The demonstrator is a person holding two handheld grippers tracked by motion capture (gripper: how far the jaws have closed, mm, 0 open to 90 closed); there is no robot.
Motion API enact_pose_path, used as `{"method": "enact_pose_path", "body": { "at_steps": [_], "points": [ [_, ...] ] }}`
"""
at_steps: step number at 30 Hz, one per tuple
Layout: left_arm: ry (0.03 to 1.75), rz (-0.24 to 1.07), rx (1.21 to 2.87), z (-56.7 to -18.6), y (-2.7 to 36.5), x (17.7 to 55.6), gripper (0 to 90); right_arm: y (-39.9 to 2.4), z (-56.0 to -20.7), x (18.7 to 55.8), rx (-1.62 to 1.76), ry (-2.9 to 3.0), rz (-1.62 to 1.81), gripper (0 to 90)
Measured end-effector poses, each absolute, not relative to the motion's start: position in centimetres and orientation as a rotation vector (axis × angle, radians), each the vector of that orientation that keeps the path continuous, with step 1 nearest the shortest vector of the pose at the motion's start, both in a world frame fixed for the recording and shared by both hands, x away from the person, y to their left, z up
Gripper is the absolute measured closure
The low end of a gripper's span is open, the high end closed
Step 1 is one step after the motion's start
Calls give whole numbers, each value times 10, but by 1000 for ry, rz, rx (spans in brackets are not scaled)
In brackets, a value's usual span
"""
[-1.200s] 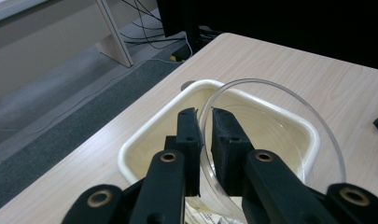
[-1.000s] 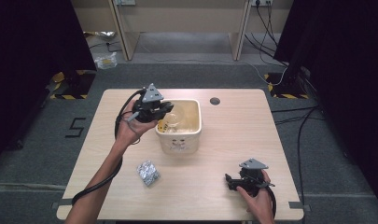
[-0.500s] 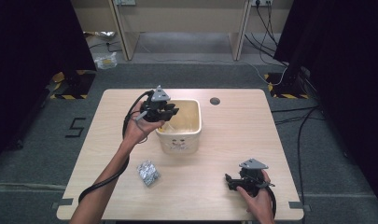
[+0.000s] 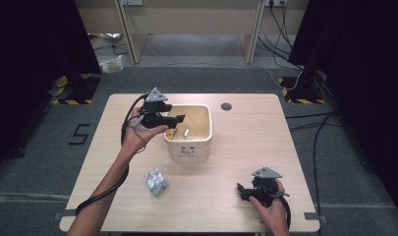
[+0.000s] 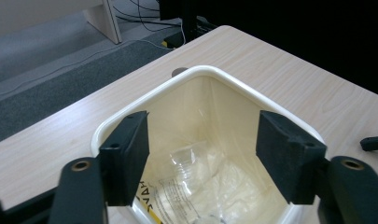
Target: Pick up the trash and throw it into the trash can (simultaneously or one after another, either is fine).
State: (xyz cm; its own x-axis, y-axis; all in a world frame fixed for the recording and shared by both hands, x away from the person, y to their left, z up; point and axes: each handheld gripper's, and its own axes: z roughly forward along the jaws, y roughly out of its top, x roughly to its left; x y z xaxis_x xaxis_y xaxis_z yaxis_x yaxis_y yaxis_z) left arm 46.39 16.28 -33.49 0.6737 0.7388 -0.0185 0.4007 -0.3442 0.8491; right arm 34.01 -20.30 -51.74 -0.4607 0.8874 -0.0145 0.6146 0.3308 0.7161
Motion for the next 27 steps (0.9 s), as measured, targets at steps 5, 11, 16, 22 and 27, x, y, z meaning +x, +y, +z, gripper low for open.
{"method": "enact_pose_path", "body": {
  "at_steps": [5,11,16,22,27],
  "points": [
    [896,450,1980,-335,172,457,280,-203,-517,340,1325,2196,915,95],
    [898,460,1960,-332,184,447,178,-203,-517,340,1325,2196,915,95],
    [879,455,1945,-333,196,437,160,-203,-517,340,1325,2196,915,95],
    [882,440,1929,-337,208,427,160,-203,-517,340,1324,2197,914,95],
    [881,445,1936,-341,217,419,160,-203,-517,340,1326,2197,914,95]
  ]
}}
